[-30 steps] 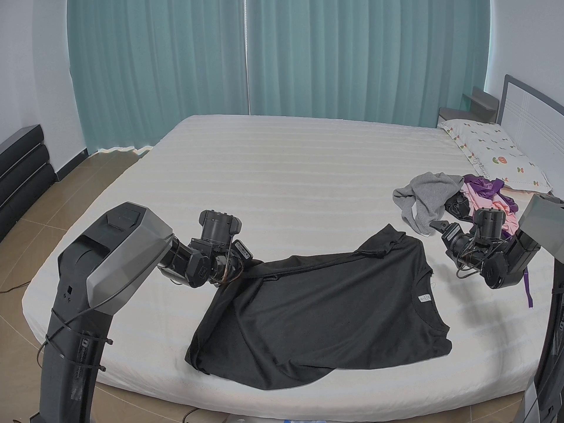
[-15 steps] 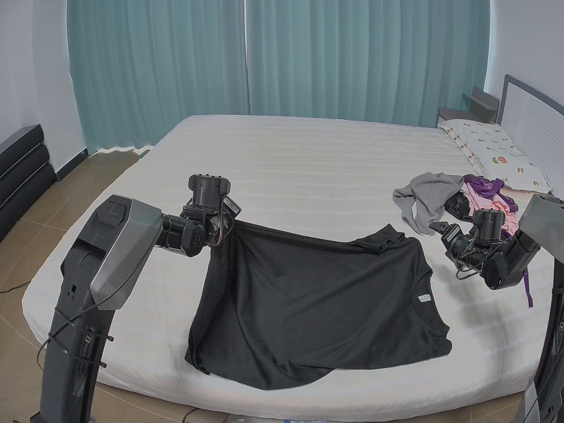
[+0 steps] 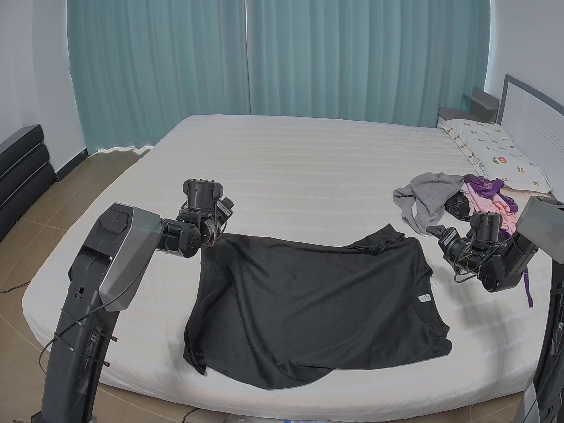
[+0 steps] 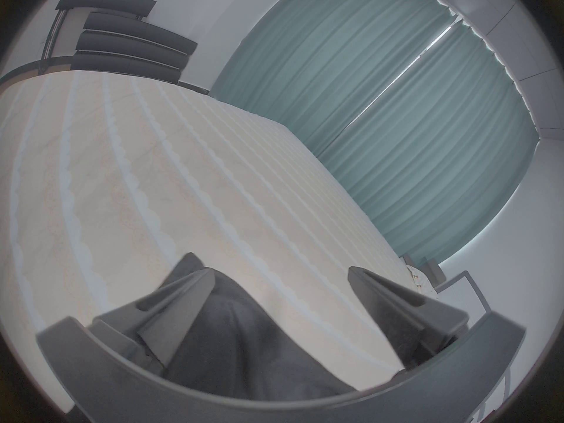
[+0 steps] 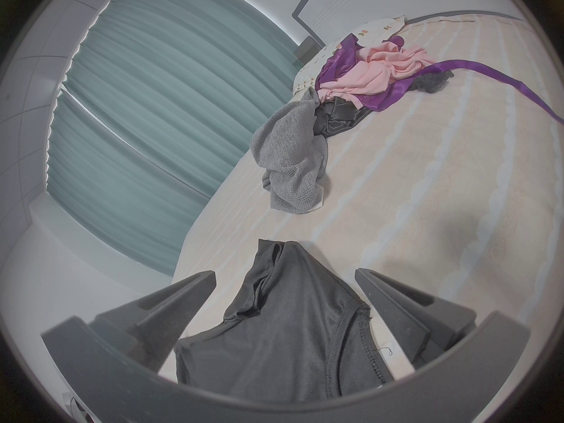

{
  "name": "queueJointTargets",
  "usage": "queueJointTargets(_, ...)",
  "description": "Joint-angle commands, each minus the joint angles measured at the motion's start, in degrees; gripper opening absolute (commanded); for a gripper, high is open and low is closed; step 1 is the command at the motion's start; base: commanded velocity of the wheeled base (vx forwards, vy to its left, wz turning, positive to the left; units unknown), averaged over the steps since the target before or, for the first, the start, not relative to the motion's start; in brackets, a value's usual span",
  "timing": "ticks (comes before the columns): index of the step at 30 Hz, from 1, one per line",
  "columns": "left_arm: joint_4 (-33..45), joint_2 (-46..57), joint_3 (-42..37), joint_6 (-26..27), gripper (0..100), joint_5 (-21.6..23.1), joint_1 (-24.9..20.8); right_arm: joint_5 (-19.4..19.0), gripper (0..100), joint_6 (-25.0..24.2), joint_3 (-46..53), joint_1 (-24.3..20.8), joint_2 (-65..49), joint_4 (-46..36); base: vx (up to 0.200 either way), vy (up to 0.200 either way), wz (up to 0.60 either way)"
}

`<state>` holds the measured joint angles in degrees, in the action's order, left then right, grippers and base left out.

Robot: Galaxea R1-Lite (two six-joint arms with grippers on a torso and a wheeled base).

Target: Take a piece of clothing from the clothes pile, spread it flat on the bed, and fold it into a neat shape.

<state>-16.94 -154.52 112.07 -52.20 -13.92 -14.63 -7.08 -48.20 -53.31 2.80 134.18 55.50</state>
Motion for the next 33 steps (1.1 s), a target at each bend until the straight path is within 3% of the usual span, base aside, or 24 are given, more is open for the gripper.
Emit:
queueJointTargets(1, 2.0, 2.38, -2.82, -0.27, 100, 0.03, 1.8, -0.12, 100, 1.27, 0.84, -0.08, 0.12, 0.83, 0.0, 0.0, 0.0)
queueJointTargets(7, 2.62, 9.94, -13.02, -0.62, 100, 1.97, 3.47, -0.12, 100, 4.52, 3.12, -0.34, -1.29, 2.94, 0.0, 0.0, 0.0)
queueJointTargets(11, 1.39, 19.43, -29.19, -0.71, 100, 6.01, 3.55, -0.39, 100, 7.6, 8.31, -0.43, -5.77, 2.68, 0.0, 0.0, 0.0)
queueJointTargets(14, -2.13, 22.5, -36.22, -0.97, 100, 6.19, 3.38, -1.18, 100, 7.51, 11.56, -0.26, -7.53, 3.12, 0.0, 0.0, 0.0)
queueJointTargets(15, -5.73, 24.79, -41.84, -1.5, 100, 6.36, 2.94, -2.41, 100, 7.6, 14.9, 0.01, -8.59, 3.38, 0.0, 0.0, 0.0)
queueJointTargets(16, -10.04, 27.07, -48.08, -2.03, 100, 6.45, 2.24, -3.99, 100, 7.6, 18.59, 0.36, -9.9, 4.61, 0.0, 0.0, 0.0)
queueJointTargets(21, -19.0, 32.79, -62.32, -4.93, 100, 7.86, -1.28, -6.28, 100, 8.04, 29.58, 0.1, -12.01, 11.91, 0.0, 0.0, 0.0)
queueJointTargets(28, -22.78, 33.67, -69.7, -8.27, 100, 7.95, -3.3, -6.45, 100, 8.83, 36.79, -1.75, -12.98, 16.57, 0.0, 0.0, 0.0)
queueJointTargets(30, -24.01, 33.14, -71.11, -11.61, 100, 9.44, -3.3, -6.63, 100, 8.3, 37.4, -1.75, -12.01, 16.57, 0.0, 0.0, 0.0)
queueJointTargets(33, -24.45, 33.14, -72.43, -12.05, 100, 11.02, -3.04, -6.45, 100, 8.65, 37.75, -1.84, -10.7, 16.57, 0.0, 0.0, 0.0)
